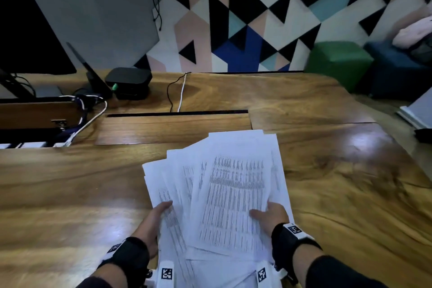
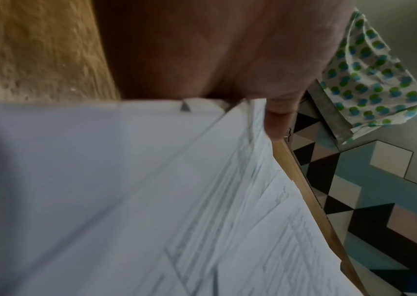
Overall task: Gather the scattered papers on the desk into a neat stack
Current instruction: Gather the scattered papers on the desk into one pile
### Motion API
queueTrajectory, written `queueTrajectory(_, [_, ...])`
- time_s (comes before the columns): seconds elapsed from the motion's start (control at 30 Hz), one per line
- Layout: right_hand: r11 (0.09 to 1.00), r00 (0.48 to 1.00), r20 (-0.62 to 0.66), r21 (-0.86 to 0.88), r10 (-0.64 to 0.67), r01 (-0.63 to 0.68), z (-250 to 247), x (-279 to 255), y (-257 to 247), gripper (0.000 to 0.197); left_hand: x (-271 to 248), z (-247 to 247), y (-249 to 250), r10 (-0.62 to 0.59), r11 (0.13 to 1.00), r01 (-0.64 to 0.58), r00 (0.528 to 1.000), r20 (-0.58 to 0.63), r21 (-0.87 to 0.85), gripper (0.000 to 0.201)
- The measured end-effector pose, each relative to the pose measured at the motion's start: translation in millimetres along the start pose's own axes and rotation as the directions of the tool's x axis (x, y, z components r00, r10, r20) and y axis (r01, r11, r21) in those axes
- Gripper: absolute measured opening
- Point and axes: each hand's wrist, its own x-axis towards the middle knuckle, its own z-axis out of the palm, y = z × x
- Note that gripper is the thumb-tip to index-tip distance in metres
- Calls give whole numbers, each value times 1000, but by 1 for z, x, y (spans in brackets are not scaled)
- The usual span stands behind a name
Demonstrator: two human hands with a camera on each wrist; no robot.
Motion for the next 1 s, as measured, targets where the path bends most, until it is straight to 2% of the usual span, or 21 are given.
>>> queueTrajectory(0.1, [991,996,84,-126,-34,45,9,-11,-5,52,-2,3,-2,31,998,-35,998,60,60,45])
queueTrajectory(0.23, [956,980,195,-278,-37,92,25,-21,-7,72,0,8,-6,68,991,-68,998,6,117,37])
queueTrajectory(0.3, [955,979,192,-272,-64,116,21,-22,-10,53,3,7,-7,84,988,-80,996,-26,132,34])
queueTrajectory(0.33, [954,985,150,-274,-86,125,14,-21,-12,43,3,7,-7,85,988,-81,996,-27,135,32])
queueTrajectory(0.4, [936,988,-27,-324,-151,134,-3,-17,-15,39,1,6,-6,89,988,-88,996,-4,128,31])
queueTrajectory(0.47, [904,960,-226,-424,-165,55,-20,-12,-16,62,-4,3,-5,110,985,-114,993,41,130,33])
queueTrajectory(0.53, [903,939,-335,-425,-83,-72,-28,-4,-13,91,-10,-3,-1,119,987,-126,990,76,96,33])
queueTrajectory(0.6, [906,941,-339,-401,-9,-136,-32,0,-11,103,-12,-12,4,150,987,-150,989,14,61,26])
queueTrajectory(0.67, [889,943,-331,-425,25,-172,-33,5,-12,105,-5,-23,6,176,984,-172,977,-122,44,23])
queueTrajectory(0.77, [877,946,-304,-417,113,-239,-32,12,-22,99,7,-36,7,218,975,-196,926,-310,101,36])
queueTrajectory(0.9, [888,948,-261,-370,183,-273,-25,23,-28,94,12,-35,6,254,966,-208,878,-406,156,21])
queueTrajectory(1.0, [889,950,-240,-364,198,-277,-17,35,-23,85,14,-34,6,252,966,-201,870,-424,161,18])
